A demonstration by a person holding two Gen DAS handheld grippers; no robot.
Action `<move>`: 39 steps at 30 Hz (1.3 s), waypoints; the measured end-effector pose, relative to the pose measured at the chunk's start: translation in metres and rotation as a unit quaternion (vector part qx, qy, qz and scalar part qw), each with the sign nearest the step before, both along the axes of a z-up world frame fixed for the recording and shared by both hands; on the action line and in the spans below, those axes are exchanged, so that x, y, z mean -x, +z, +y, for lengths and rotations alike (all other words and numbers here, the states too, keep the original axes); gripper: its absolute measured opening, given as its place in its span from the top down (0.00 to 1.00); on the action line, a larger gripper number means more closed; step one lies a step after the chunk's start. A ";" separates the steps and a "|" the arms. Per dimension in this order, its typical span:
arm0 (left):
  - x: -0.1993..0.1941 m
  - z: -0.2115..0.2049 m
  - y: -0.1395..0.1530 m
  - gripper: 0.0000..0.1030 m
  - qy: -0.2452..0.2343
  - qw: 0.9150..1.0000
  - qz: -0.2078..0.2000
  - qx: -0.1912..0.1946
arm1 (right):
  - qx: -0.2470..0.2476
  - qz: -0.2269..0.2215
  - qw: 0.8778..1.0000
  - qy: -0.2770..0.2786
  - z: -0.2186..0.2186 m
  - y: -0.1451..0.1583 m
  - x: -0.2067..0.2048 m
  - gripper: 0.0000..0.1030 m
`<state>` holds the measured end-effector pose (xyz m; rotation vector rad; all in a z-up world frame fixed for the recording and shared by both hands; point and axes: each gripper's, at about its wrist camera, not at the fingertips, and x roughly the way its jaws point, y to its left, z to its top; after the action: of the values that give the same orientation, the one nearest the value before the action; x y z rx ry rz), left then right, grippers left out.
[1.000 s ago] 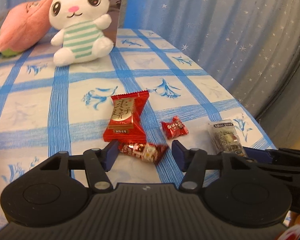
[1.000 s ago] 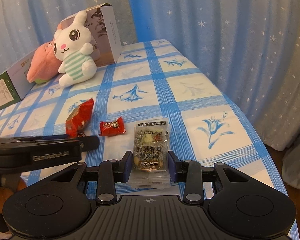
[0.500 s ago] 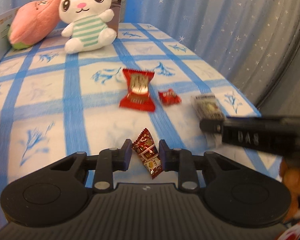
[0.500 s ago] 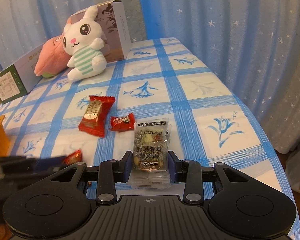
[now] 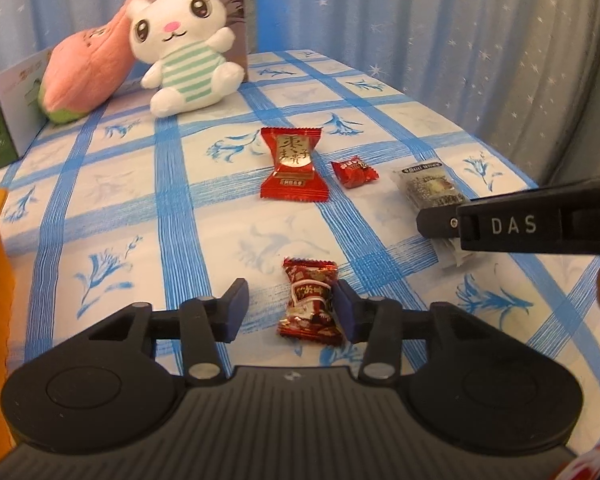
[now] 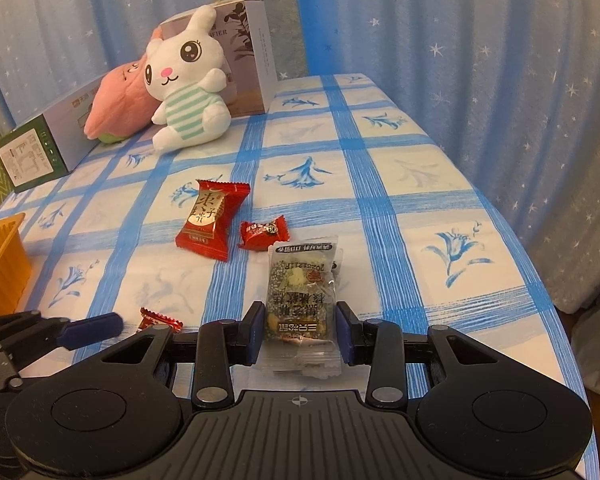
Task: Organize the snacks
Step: 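Grasp the brown-wrapped candy with the left tool while the right tool holds the packet, then carry the clear-wrapped packet and brown candy over the orange tray with both tools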
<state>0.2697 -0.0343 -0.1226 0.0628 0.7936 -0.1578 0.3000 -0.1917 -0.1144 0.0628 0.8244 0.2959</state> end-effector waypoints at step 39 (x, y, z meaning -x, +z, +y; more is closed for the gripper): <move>0.206 0.070 0.122 0.82 0.051 0.997 -0.015 0.061 | -0.023 -0.028 0.999 0.011 0.037 0.093 0.222 0.64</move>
<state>0.0634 0.0356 -0.0005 -0.0912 0.7548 -0.1084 0.0783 -0.1543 -0.0210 0.0876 0.7630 0.3367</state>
